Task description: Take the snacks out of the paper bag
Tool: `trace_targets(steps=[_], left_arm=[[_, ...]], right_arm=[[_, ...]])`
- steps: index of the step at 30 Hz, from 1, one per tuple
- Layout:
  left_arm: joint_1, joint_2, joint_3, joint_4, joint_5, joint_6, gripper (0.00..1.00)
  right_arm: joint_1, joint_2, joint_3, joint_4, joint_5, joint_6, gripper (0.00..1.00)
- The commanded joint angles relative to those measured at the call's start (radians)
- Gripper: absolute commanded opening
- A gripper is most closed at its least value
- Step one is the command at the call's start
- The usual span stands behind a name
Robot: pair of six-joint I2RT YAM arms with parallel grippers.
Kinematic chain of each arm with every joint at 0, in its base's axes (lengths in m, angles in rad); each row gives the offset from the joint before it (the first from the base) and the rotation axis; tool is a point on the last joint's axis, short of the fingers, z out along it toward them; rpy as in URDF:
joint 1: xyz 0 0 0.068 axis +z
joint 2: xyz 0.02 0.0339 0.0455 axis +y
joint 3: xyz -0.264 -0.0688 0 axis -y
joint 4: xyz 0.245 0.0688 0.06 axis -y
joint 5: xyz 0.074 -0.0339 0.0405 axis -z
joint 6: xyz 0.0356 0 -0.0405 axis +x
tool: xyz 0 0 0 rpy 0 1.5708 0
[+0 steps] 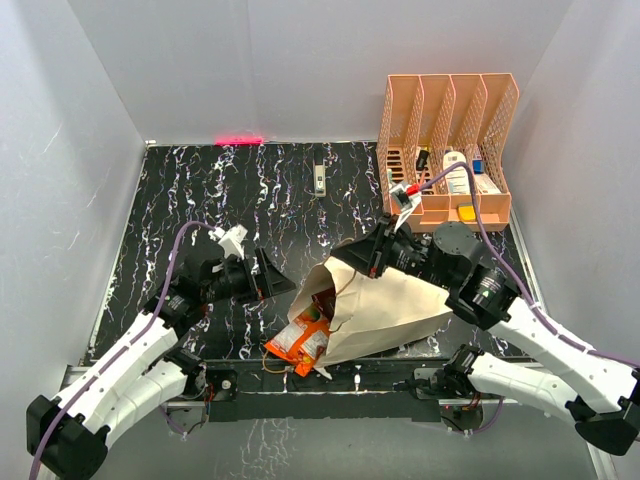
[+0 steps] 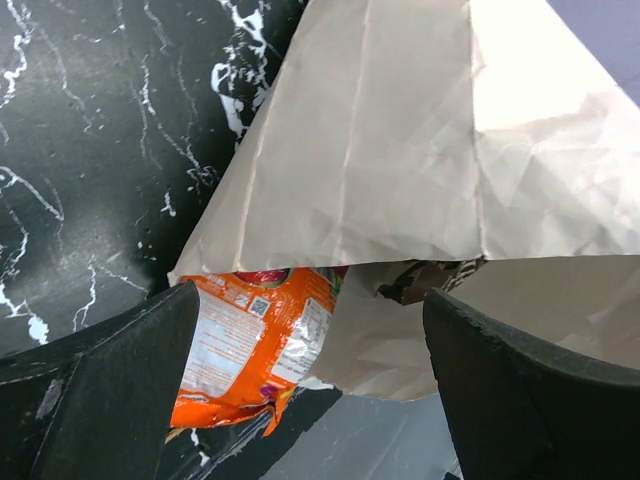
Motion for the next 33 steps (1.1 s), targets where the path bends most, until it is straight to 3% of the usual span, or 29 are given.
trace_targets(steps=[1,6,10,14,21,27,30,33], left_arm=[[-0.005,0.008,0.035,-0.093,-0.023,-0.006,0.92],[-0.006,-0.008,0.012,-0.099,-0.015,-0.057,0.86],[-0.006,-0.042,-0.041,-0.232,-0.099,-0.234,0.82],[-0.052,-0.078,-0.132,-0.265,-0.073,-0.423,0.76],[-0.169,-0.06,-0.095,-0.435,-0.257,-0.541,0.78],[-0.287,0.012,-0.184,-0.189,-0.218,-0.663,0.73],[-0.339,0.041,-0.177,-0.154,-0.266,-0.692,0.74],[-0.359,0.014,-0.222,-0.061,-0.284,-0.74,0.59]], right_arm=[[0.0,0.022,0.086,0.055,0.242,0.0,0.08],[0.0,0.092,0.176,0.032,0.414,-0.041,0.08],[0.0,0.114,0.196,0.033,0.428,-0.054,0.08],[-0.001,0.104,0.178,0.052,0.426,-0.054,0.08],[0.0,0.08,0.152,0.083,0.429,-0.053,0.08],[0.0,0.082,0.159,0.087,0.427,-0.065,0.08],[0.0,0.081,0.157,0.09,0.418,-0.065,0.08],[0.0,0.075,0.147,0.093,0.403,-0.065,0.08]])
